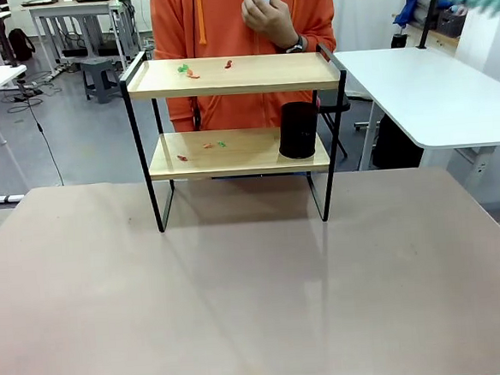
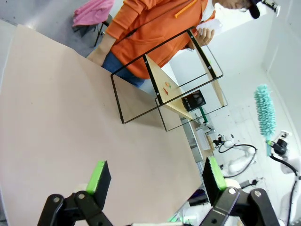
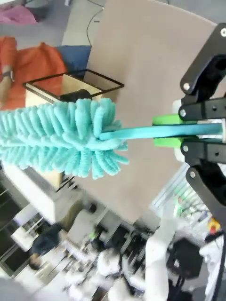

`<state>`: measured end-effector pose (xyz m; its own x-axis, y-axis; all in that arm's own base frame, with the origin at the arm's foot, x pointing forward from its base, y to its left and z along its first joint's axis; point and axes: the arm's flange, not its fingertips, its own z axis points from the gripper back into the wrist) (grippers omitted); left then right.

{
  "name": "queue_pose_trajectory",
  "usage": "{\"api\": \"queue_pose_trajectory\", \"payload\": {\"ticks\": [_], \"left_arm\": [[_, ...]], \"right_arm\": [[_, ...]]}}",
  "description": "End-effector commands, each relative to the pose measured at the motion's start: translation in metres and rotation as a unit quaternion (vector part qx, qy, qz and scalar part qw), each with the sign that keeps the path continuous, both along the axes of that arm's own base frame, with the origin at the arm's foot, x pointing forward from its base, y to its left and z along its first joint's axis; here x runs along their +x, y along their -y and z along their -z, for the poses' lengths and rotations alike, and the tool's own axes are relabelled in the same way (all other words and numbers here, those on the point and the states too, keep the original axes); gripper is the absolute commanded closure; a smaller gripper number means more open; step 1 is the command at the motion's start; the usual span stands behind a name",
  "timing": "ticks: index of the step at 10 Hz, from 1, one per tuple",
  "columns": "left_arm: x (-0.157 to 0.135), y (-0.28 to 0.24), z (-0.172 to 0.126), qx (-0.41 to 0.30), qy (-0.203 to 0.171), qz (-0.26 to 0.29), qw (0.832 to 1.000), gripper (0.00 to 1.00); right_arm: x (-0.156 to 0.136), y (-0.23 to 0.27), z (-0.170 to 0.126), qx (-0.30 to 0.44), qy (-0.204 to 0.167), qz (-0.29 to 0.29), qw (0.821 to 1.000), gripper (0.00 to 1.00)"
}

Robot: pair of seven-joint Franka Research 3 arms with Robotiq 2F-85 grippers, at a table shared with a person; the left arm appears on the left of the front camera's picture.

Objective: Clean the shelf.
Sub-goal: Clean the specific tier of the Shelf with the Duster once objects are removed.

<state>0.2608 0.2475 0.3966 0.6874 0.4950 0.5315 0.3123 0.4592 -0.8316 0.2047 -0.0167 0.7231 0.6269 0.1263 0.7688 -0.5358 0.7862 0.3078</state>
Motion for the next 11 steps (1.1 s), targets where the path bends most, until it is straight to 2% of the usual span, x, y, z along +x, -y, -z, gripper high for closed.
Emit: {"api": "queue_pose_trajectory", "payload": {"ticks": [1, 3, 5, 7, 9, 11], "left_arm": [[0.000, 0.002, 0.000, -0.003, 0.016, -0.002, 1.000, 0.00], [0.000, 0.002, 0.000, -0.003, 0.016, -0.002, 1.000, 0.00], [0.000, 0.002, 0.000, -0.003, 0.016, -0.002, 1.000, 0.00], [0.000, 0.002, 0.000, -0.003, 0.016, -0.002, 1.000, 0.00], [0.000, 0.002, 0.000, -0.003, 0.016, -0.002, 1.000, 0.00], [0.000, 0.002, 0.000, -0.003, 0.016, -0.002, 1.000, 0.00]], "right_arm": [[-0.012, 0.035, 0.005, 0.043, -0.011, 0.003, 0.999, 0.88], [-0.012, 0.035, 0.005, 0.043, -0.011, 0.003, 0.999, 0.88], [0.017, -0.001, 0.001, -0.017, -0.010, 0.015, 1.000, 0.88], [0.068, -0.033, 0.001, -0.041, -0.025, -0.014, 0.999, 0.88], [0.125, -0.078, 0.003, -0.057, -0.022, -0.025, 0.998, 0.88], [0.163, -0.120, 0.011, -0.095, -0.029, 0.016, 0.995, 0.88]]}}
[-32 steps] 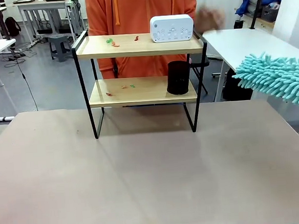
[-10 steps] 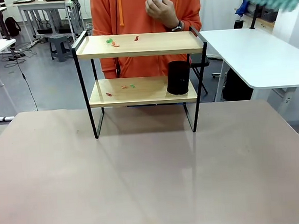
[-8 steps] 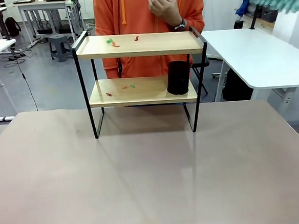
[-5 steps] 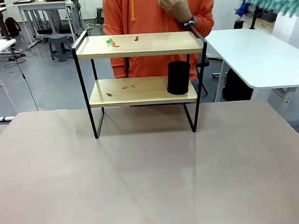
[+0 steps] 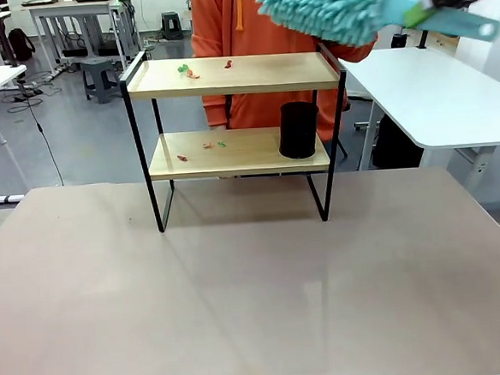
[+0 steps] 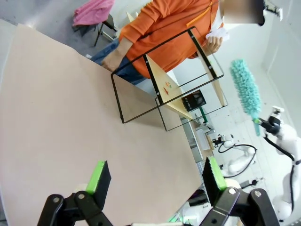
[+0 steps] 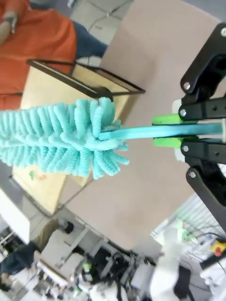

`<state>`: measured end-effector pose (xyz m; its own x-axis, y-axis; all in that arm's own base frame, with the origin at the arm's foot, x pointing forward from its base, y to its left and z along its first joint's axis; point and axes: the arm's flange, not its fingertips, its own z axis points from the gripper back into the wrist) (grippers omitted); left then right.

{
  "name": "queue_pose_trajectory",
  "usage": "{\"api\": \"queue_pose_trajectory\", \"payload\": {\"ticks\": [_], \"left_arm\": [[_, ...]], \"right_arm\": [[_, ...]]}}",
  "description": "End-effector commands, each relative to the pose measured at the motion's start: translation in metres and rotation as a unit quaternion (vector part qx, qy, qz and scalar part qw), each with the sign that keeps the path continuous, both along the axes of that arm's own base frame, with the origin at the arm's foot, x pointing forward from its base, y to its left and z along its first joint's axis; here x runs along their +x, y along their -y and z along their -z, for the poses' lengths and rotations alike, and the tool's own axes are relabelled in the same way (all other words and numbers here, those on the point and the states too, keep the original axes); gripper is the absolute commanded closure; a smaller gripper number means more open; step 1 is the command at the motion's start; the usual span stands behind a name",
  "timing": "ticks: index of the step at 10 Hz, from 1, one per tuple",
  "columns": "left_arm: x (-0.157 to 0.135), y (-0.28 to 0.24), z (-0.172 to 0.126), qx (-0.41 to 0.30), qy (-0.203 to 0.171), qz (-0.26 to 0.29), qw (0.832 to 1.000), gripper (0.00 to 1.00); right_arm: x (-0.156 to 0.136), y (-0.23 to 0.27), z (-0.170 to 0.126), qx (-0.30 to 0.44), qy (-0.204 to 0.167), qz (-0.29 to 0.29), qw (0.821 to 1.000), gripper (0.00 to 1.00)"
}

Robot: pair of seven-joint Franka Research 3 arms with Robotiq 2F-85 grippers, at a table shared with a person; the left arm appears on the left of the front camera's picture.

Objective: Clean the shelf.
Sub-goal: Clean the specific tier of the Shelf with the Duster once objects are removed.

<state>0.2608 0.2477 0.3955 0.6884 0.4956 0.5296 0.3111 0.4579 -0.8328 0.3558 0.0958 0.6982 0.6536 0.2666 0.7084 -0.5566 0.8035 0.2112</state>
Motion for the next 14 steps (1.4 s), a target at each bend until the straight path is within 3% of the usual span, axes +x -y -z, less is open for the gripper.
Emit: {"api": "queue_pose_trajectory", "payload": {"ticks": [1, 4, 10, 14], "left_arm": [[0.000, 0.003, -0.001, -0.002, 0.016, -0.002, 1.000, 0.00], [0.000, 0.003, -0.001, -0.002, 0.016, -0.002, 1.000, 0.00], [0.000, 0.003, -0.001, -0.002, 0.016, -0.002, 1.000, 0.00], [0.000, 0.003, -0.001, -0.002, 0.016, -0.002, 1.000, 0.00]], "right_arm": [[0.027, -0.027, -0.007, -0.018, -0.011, 0.023, 1.000, 0.88], [0.056, -0.069, 0.012, -0.011, -0.011, 0.027, 1.000, 0.88], [0.078, -0.104, 0.039, -0.028, -0.038, -0.001, 0.999, 0.88], [0.072, -0.100, 0.032, -0.011, -0.062, -0.131, 0.989, 0.88]]}}
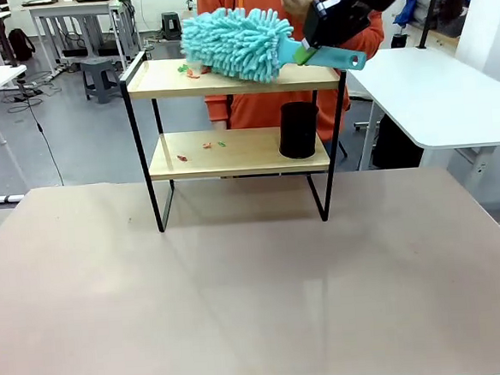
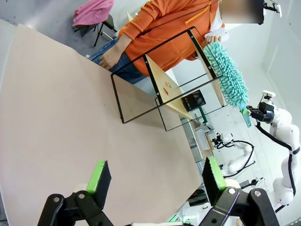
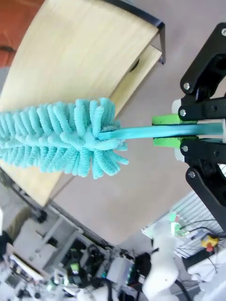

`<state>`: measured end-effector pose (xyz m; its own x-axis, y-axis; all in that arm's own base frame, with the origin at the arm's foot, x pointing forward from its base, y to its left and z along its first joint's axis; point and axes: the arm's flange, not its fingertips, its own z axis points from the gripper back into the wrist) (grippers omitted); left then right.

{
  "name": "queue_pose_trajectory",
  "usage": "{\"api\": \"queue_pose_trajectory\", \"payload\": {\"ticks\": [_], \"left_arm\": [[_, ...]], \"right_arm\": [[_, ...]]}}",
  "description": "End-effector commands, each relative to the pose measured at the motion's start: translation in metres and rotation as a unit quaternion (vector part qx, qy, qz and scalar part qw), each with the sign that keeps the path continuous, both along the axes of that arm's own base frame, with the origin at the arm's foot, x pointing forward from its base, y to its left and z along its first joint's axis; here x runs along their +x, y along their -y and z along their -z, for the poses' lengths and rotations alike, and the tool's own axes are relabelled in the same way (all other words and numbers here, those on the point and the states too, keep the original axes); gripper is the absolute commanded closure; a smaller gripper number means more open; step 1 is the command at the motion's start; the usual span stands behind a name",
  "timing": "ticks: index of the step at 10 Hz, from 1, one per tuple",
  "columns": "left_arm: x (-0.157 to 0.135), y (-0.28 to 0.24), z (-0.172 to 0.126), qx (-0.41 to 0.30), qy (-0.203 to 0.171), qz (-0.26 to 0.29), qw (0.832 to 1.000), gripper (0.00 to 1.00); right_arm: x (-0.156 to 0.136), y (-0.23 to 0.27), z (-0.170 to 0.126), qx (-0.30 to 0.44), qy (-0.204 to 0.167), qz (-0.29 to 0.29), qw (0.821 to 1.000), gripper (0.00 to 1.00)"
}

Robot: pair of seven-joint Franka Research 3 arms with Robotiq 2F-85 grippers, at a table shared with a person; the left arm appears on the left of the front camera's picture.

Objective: Clean the shelf.
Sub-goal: Clean the specific tier of the Shelf with the Duster once objects are removed.

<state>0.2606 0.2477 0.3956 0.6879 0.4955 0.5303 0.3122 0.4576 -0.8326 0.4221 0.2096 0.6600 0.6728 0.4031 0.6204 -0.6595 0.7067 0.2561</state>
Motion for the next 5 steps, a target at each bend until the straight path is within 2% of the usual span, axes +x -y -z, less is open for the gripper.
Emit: {"api": "queue_pose_trajectory", "payload": {"ticks": [1, 3, 5], "left_arm": [[0.000, 0.003, -0.001, -0.002, 0.016, -0.002, 1.000, 0.00], [0.000, 0.003, -0.001, -0.002, 0.016, -0.002, 1.000, 0.00], [0.000, 0.003, -0.001, -0.002, 0.016, -0.002, 1.000, 0.00]], "right_arm": [[0.004, 0.016, -0.007, -0.016, -0.001, -0.073, 0.997, 0.88], [-0.006, 0.026, -0.010, -0.038, 0.005, -0.151, 0.988, 0.88], [-0.018, 0.048, -0.016, -0.013, -0.014, -0.246, 0.969, 0.88]]}}
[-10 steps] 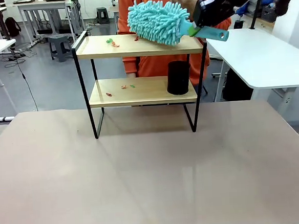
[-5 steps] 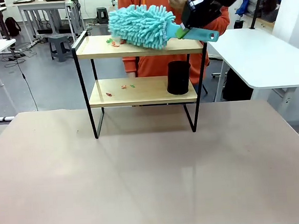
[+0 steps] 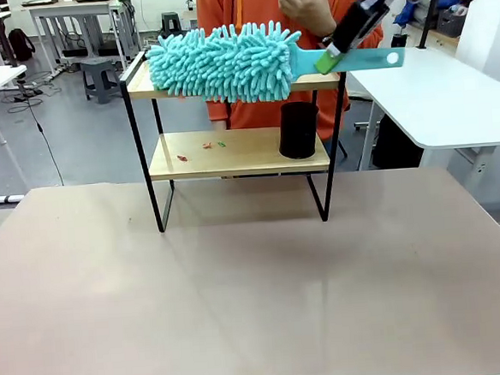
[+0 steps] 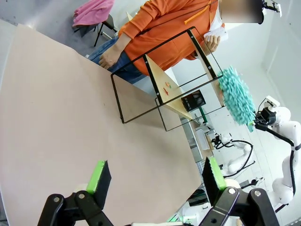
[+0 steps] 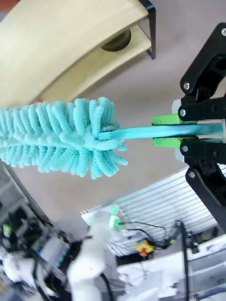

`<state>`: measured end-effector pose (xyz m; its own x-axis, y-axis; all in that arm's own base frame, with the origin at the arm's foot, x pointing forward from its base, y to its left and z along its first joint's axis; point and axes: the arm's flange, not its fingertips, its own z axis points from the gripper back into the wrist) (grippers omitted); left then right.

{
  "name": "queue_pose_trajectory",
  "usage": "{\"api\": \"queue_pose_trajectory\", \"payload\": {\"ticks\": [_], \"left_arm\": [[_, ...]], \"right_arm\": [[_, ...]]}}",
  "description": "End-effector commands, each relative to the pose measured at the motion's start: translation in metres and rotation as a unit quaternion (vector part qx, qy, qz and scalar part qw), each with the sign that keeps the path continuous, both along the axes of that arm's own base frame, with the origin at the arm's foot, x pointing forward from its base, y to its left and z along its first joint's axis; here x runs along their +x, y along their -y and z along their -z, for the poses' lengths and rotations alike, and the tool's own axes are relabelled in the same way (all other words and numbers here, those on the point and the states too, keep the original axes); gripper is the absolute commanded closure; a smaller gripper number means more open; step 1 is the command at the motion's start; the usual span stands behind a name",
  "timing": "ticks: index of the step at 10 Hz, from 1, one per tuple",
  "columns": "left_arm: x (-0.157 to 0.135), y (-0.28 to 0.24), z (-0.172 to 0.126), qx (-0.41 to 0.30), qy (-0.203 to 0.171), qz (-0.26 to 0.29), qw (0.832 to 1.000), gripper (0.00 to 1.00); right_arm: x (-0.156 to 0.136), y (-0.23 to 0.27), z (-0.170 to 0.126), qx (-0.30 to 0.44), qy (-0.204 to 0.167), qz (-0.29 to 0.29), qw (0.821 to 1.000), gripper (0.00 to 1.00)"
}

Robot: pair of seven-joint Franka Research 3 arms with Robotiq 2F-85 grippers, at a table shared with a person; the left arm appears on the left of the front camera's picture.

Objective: Clean the shelf.
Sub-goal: Clean the specific tier of the Shelf with the Duster once objects are removed.

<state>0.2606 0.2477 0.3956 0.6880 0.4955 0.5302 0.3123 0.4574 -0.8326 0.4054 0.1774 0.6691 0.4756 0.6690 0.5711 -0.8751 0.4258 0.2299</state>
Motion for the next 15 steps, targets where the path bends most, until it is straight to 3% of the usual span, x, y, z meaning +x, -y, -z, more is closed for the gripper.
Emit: {"api": "queue_pose_trajectory", "payload": {"ticks": [1, 2, 3, 7, 10, 12, 13, 15], "left_arm": [[0.000, 0.002, -0.001, -0.002, 0.016, -0.002, 1.000, 0.00], [0.000, 0.002, -0.001, -0.002, 0.016, -0.002, 1.000, 0.00], [0.000, 0.002, -0.001, -0.002, 0.016, -0.002, 1.000, 0.00], [0.000, 0.002, -0.001, -0.002, 0.016, -0.002, 1.000, 0.00], [0.000, 0.002, -0.001, -0.002, 0.016, -0.002, 1.000, 0.00], [0.000, 0.002, -0.001, -0.002, 0.016, -0.002, 1.000, 0.00], [0.000, 0.002, -0.001, -0.002, 0.016, -0.002, 1.000, 0.00], [0.000, 0.002, -0.001, -0.002, 0.016, -0.002, 1.000, 0.00]], "right_arm": [[-0.008, 0.034, -0.011, 0.052, -0.041, -0.110, 0.992, 0.88], [-0.016, 0.051, -0.009, 0.047, -0.075, -0.176, 0.980, 0.88], [-0.020, 0.067, -0.007, 0.050, -0.083, -0.184, 0.978, 0.88], [-0.027, 0.094, -0.001, 0.106, -0.087, -0.150, 0.979, 0.88], [-0.063, 0.157, 0.003, 0.182, -0.139, -0.046, 0.972, 0.88], [-0.102, 0.241, 0.038, 0.197, -0.164, 0.057, 0.965, 0.88], [-0.121, 0.281, 0.076, 0.208, -0.202, 0.101, 0.952, 0.88], [-0.147, 0.328, 0.145, 0.303, -0.269, 0.207, 0.890, 0.88]]}}
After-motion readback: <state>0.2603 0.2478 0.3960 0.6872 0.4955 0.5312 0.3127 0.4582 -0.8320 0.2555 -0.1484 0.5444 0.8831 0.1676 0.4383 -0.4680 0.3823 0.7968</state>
